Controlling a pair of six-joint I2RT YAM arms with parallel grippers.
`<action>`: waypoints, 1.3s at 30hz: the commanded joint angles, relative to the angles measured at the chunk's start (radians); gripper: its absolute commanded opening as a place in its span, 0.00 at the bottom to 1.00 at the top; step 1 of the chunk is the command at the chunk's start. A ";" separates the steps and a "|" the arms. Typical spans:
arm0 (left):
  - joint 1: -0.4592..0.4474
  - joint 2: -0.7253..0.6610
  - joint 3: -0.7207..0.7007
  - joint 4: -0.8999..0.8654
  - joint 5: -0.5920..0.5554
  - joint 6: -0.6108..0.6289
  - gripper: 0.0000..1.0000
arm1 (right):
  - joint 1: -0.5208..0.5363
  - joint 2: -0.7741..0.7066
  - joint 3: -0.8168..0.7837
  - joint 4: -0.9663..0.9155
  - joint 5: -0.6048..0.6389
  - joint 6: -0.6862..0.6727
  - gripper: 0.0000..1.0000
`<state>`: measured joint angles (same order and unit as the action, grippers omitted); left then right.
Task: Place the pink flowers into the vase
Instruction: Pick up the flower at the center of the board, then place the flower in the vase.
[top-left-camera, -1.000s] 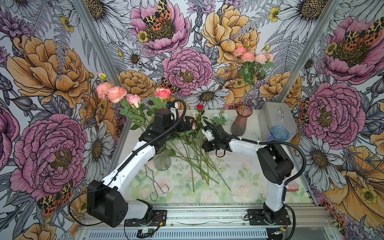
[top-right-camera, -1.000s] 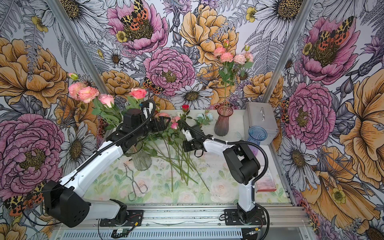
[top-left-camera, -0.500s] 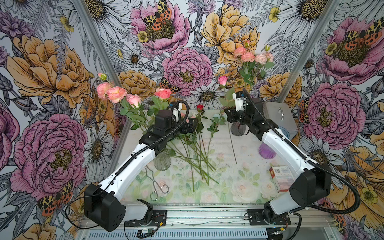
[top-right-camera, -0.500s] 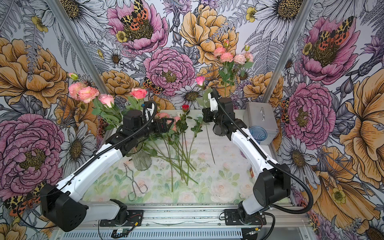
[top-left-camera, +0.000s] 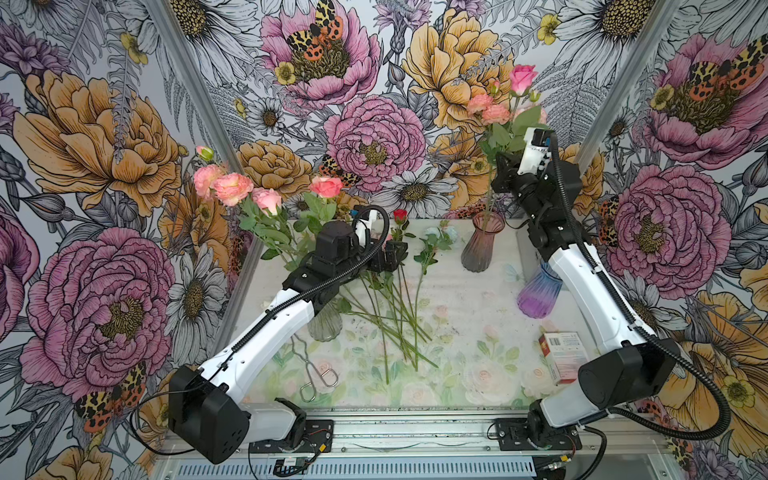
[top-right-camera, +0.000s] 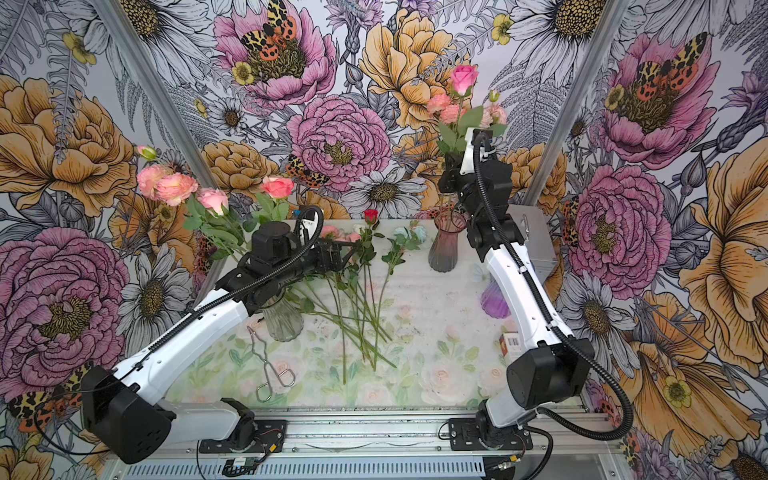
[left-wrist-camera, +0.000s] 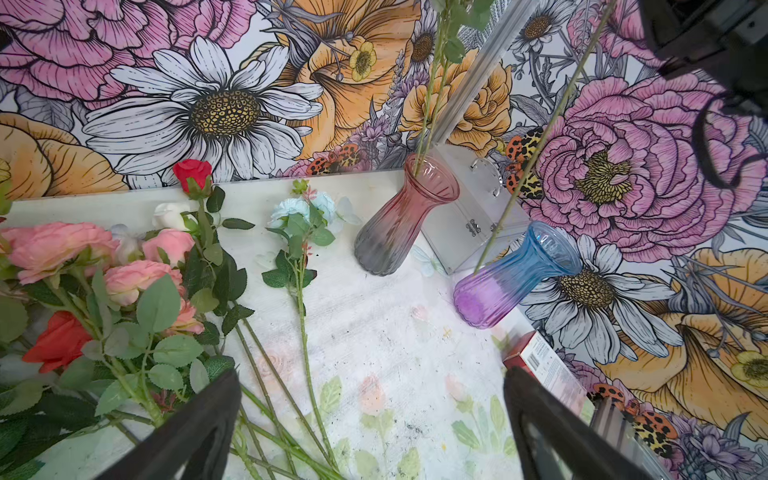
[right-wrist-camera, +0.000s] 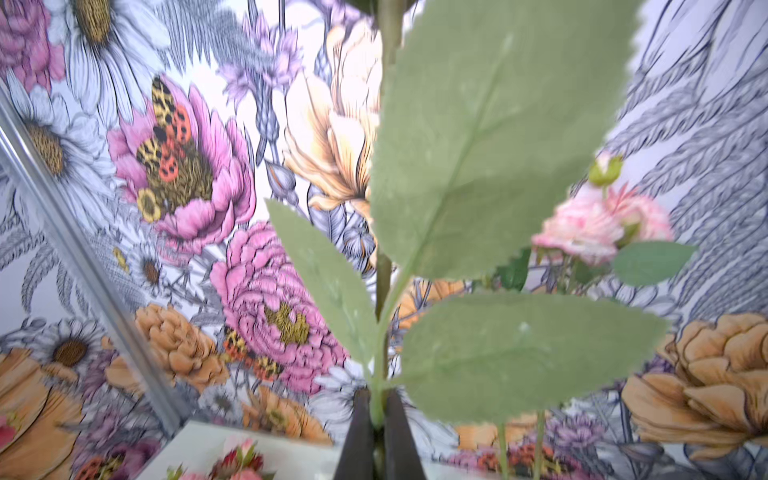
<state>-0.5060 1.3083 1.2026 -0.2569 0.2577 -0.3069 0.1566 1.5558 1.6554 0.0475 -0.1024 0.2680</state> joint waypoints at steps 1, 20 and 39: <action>-0.005 -0.006 -0.003 0.027 0.031 0.021 0.99 | -0.014 0.042 -0.035 0.258 0.053 -0.024 0.00; -0.003 0.072 0.021 0.025 0.067 0.017 0.99 | -0.105 0.093 0.024 0.482 0.139 0.067 0.00; -0.014 0.062 0.019 0.033 0.100 0.031 0.99 | -0.136 0.138 -0.237 0.585 0.118 0.028 0.00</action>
<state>-0.5133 1.3827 1.2030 -0.2424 0.3340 -0.3012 0.0311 1.6745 1.4506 0.5732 0.0261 0.3077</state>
